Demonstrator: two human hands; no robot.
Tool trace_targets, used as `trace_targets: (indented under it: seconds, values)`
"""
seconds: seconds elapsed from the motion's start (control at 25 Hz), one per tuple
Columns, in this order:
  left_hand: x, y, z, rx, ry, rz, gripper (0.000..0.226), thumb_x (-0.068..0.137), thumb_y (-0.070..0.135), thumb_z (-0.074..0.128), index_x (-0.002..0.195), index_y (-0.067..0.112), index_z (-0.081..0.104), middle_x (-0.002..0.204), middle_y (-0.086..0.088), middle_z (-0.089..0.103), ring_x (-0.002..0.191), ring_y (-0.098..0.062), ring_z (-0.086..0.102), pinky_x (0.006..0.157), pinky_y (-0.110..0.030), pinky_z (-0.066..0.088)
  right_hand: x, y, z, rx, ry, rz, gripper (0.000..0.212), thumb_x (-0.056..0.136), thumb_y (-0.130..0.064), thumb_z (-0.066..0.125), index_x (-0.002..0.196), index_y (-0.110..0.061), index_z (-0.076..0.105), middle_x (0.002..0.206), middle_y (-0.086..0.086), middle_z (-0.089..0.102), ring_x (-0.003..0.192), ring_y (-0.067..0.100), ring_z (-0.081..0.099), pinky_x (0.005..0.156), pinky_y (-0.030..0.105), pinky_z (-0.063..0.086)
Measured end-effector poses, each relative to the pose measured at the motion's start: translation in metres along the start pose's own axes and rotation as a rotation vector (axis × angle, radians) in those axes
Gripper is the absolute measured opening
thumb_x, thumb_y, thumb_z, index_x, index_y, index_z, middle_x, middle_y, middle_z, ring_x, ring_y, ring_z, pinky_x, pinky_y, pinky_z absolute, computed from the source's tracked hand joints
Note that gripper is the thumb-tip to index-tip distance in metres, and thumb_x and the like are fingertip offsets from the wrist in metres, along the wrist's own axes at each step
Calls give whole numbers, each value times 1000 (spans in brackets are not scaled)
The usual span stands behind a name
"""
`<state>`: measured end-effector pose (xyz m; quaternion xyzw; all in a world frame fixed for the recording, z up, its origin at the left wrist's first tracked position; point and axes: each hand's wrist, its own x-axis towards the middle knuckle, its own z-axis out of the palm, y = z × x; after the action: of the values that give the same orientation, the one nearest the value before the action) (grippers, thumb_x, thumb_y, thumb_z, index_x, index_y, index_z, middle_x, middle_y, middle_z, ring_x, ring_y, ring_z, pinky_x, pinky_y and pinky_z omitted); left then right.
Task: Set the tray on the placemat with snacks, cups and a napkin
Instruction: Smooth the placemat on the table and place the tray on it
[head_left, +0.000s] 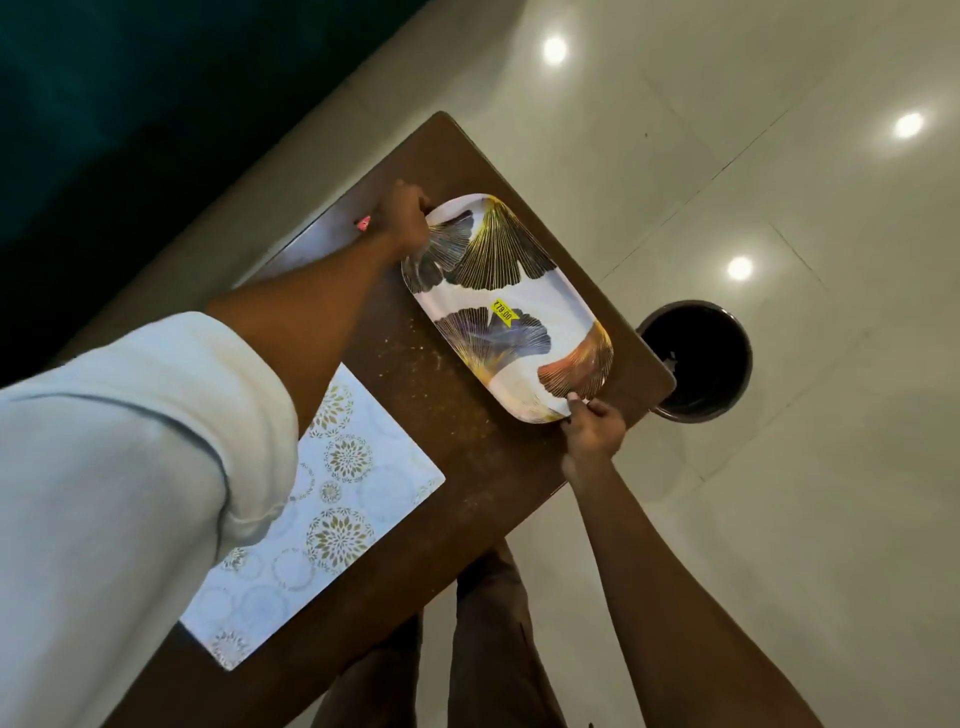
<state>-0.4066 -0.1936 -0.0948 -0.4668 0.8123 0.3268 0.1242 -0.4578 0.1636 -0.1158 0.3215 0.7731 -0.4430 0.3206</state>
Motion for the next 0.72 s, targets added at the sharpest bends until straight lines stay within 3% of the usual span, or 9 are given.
trace_targets:
  seconds: [0.2, 0.36, 0.48, 0.64, 0.72]
  values:
    - [-2, -10, 1, -90, 9, -25, 33, 96, -6, 54, 123, -2, 73, 129, -19, 71, 120, -31, 66, 101, -40, 56, 6, 2, -2, 44, 23, -29, 27, 93, -3, 71, 120, -4, 65, 100, 8, 68, 97, 27, 67, 70, 31, 59]
    - [-38, -44, -10, -242, 36, -80, 30, 97, -8, 54, 121, -7, 71, 129, -21, 69, 121, -31, 65, 105, -39, 53, -1, -3, -10, 55, -63, -186, 22, 96, 1, 65, 115, -10, 60, 84, -2, 63, 82, 18, 62, 58, 20, 56]
    - [-82, -90, -22, -400, 39, -157, 26, 95, -11, 55, 117, -11, 69, 121, -23, 70, 107, -26, 63, 101, -38, 52, -17, -22, -3, -22, -144, -306, 30, 95, 4, 65, 124, -5, 61, 87, -4, 64, 79, 12, 61, 62, 23, 54]
    - [-169, -173, -34, -814, 148, -378, 21, 98, -16, 46, 104, 0, 59, 99, -21, 54, 82, -28, 56, 74, -44, 51, -65, -41, 43, -169, -316, -437, 31, 93, 8, 66, 121, -6, 62, 89, -1, 65, 75, 12, 60, 57, 21, 49]
    - [-216, -210, -32, -915, 225, -486, 21, 99, -14, 44, 103, 2, 56, 98, -20, 53, 82, -28, 55, 73, -47, 54, -86, -37, 70, -273, -395, -506, 31, 93, 10, 66, 122, 2, 62, 89, 2, 65, 75, 14, 58, 61, 23, 48]
